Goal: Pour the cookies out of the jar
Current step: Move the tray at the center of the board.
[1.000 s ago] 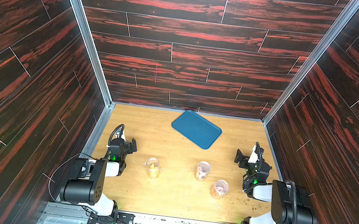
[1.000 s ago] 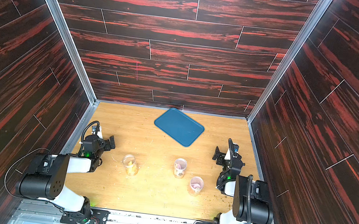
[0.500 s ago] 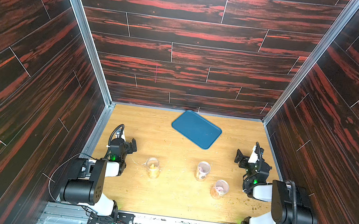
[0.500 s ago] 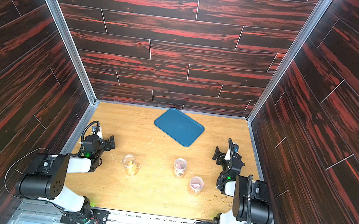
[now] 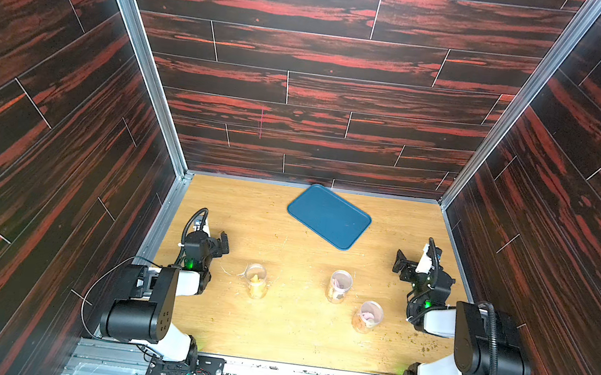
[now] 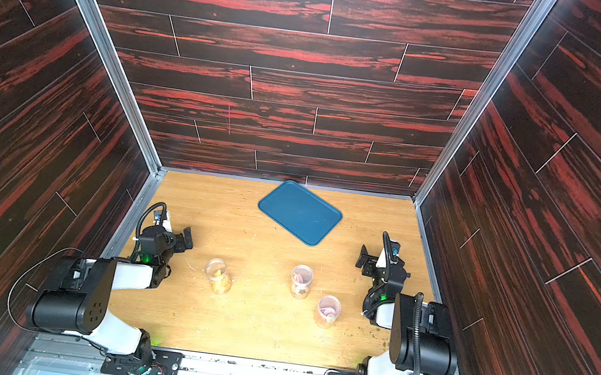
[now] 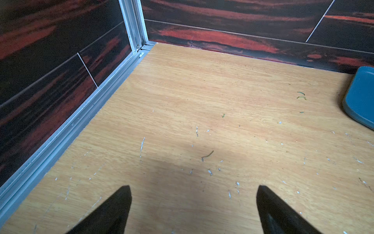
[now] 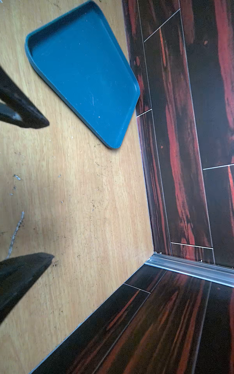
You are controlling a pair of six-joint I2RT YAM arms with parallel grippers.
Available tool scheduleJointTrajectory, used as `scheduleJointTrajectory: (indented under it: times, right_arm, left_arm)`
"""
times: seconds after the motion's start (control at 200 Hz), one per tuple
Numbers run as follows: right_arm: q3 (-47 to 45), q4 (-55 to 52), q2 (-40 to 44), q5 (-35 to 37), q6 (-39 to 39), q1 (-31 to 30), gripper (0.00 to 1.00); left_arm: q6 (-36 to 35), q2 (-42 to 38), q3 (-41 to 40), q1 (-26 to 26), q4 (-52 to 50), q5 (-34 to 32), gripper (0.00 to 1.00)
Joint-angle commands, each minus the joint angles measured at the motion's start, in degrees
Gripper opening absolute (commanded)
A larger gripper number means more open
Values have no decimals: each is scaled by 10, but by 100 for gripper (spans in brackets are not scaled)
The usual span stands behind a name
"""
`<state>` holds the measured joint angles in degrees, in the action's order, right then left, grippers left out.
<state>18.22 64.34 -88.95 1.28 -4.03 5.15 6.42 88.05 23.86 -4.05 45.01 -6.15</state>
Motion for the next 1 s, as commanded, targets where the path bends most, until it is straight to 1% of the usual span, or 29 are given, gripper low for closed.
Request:
scheduleJointTrajectory:
  times: [0.0, 0.11, 0.19, 0.266, 0.326, 0.421, 0.501, 0.536, 0.571, 0.621, 0.666, 0.737, 0.792, 0.837, 0.862, 0.912, 0.997]
  right_arm:
    - [-6, 18, -10, -2, 0, 1, 99]
    - [-11, 25, -8, 1, -2, 1, 99]
    - [-22, 44, -2, 32, -14, 1, 99]
    - [-27, 33, 19, 61, -22, 1, 99]
    - [-27, 14, 42, 78, -27, 1, 99]
    - [-15, -45, 86, 96, -31, 1, 99]
    - [25, -150, 129, 120, -52, 1, 99]
    - [54, -222, 144, 151, -93, 2, 99]
    - [91, -301, 153, 168, -128, 1, 99]
    - [152, -413, 162, 177, -154, 1, 99]
    - [215, -523, 160, 194, -195, 2, 99]
    - [324, -694, 125, 206, -245, 2, 99]
    - [413, -814, 82, 186, -262, 3, 99]
    - [472, -885, 47, 140, -272, 2, 98]
    - [497, -912, 31, 111, -274, 1, 96]
    - [525, -945, 12, 55, -276, 0, 89]
    - [527, -946, 24, -12, -279, -10, 88]
  left_arm:
    - [-5, 1, 8, -1, 8, 4, 100]
    - [-5, -2, 8, -1, 6, 1, 100]
    - [-2, -14, 18, -1, -14, -10, 100]
    - [18, -38, 40, -1, -73, -50, 100]
    - [34, -68, 56, -1, -143, -77, 100]
    - [64, -115, 60, -1, -193, -111, 100]
    - [100, -146, 89, -1, -285, -154, 100]
    - [117, -159, 107, -1, -339, -169, 100]
    - [136, -169, 126, -1, -387, -179, 100]
    - [153, -185, 144, -1, -430, -176, 100]
    - [171, -204, 155, -1, -462, -168, 100]
    - [215, -231, 162, -1, -497, -164, 100]
    - [254, -255, 159, -1, -513, -159, 100]
    - [284, -274, 159, 0, -529, -147, 100]
    - [295, -284, 157, 0, -533, -134, 100]
    - [307, -303, 153, 0, -536, -101, 100]
    - [323, -331, 155, 1, -551, -61, 100]
